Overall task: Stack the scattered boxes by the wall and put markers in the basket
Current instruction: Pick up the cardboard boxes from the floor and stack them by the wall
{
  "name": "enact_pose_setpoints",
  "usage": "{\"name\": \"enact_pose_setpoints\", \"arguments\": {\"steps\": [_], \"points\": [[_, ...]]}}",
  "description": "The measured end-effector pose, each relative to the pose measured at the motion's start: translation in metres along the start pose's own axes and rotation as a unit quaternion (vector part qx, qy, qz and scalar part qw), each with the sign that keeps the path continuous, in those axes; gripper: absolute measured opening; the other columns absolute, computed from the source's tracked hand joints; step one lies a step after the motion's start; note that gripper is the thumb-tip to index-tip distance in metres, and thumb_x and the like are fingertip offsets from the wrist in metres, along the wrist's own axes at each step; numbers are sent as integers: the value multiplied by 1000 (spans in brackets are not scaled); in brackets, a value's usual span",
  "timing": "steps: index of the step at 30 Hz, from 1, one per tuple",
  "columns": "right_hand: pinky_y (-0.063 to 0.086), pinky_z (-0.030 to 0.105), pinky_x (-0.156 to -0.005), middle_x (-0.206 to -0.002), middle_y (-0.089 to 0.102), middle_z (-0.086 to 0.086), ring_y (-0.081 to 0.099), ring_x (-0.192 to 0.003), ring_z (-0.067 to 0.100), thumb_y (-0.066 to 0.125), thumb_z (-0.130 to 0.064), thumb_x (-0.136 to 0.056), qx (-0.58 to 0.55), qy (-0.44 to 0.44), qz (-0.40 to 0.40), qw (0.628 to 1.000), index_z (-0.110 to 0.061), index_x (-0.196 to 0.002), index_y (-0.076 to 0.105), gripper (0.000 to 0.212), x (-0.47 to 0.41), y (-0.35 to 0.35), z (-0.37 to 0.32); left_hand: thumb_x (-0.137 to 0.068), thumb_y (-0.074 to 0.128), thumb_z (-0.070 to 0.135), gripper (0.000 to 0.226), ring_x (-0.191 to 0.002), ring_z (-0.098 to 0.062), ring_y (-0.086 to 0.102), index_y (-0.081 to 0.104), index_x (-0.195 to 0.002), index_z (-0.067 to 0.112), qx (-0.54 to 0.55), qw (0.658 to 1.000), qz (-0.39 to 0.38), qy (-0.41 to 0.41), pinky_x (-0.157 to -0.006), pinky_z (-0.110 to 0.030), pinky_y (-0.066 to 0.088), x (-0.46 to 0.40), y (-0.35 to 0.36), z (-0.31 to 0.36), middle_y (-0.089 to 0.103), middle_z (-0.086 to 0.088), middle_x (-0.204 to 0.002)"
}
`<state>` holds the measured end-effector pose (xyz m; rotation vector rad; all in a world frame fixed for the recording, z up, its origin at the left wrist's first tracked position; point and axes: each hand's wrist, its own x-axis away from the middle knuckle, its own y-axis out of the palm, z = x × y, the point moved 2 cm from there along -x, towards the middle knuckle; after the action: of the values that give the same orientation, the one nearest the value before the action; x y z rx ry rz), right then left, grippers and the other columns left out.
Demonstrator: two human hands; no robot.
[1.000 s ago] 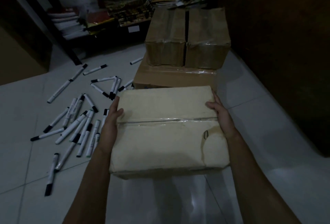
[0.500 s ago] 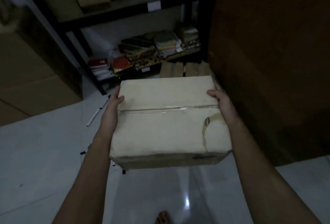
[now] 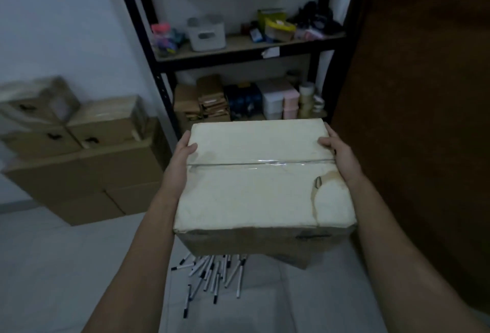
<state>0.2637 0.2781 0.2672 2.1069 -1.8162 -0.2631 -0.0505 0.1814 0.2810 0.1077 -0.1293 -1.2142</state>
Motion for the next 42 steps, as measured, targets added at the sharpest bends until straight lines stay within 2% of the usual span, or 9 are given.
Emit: {"name": "enact_pose_setpoints", "arguments": {"steps": [5,8,11,14,18,26,32,35,42], "points": [[57,34,-75,-115,71,4,71,-95,23,46,-11,-93,-4,-3,-28,1000,-34,-142,48,55,24,64,-55,-99,48,31,53,-132,-19,47,35,-150,27,-21,999,18,29,-110,-39,37,27,-35,90,40,3,-152],[55,40,-87,-125,65,8,67,-106,28,45,-10,-93,-1,3,-55,999,-30,-144,47,54,35,100,-68,-89,55,39,63,-132,-23,48,39,-149,29,-20,999,22,31,-114,-47,34,45,-59,120,45,1,-149],[58,33,-76,-117,68,8,70,-92,22,43,-7,-93,5,3,-80,997,-33,-121,61,42,38,138,-73,-78,59,45,74,-132,-25,49,39,-148,30,-10,998,51,32,-114,-51,34,60,-88,142,47,2,-148],[56,35,-81,-118,67,5,69,-94,22,45,-9,-93,16,6,-84,996,-30,-139,52,51,29,173,-73,-82,59,43,71,-132,-24,49,39,-148,28,11,997,69,43,-113,-50,35,60,-117,156,46,2,-148],[56,25,-61,-105,70,-3,73,-79,16,48,-12,-93,37,21,-110,993,-31,-143,46,54,17,232,-62,-99,47,28,52,-134,-26,45,36,-150,23,17,994,89,61,-114,-49,33,51,-168,171,42,-2,-151],[51,46,-96,-126,64,9,63,-112,33,47,-12,-92,17,31,-137,990,-30,-147,44,58,-11,360,-32,-101,42,24,51,-143,-26,34,33,-151,16,-1,992,101,79,-120,-49,23,4,-283,211,36,-5,-156],[56,27,-65,-116,68,6,68,-96,24,45,-12,-93,16,31,-133,991,-27,-144,46,53,-33,448,-11,-100,44,31,52,-145,-24,31,35,-151,23,-60,990,100,73,-121,-49,20,-45,-372,232,35,0,-156],[56,30,-71,-124,64,9,66,-102,26,43,-9,-94,9,30,-143,989,-23,-144,46,52,-52,487,6,-100,43,30,53,-145,-22,31,33,-152,22,-70,990,102,69,-121,-48,20,-70,-409,236,34,0,-157],[57,28,-66,-109,70,2,70,-90,21,44,-9,-94,-4,44,-138,989,-31,-130,53,43,-118,553,38,-100,44,30,55,-144,-21,31,30,-153,22,-60,988,125,67,-120,-47,24,-139,-463,233,31,1,-158]]}}
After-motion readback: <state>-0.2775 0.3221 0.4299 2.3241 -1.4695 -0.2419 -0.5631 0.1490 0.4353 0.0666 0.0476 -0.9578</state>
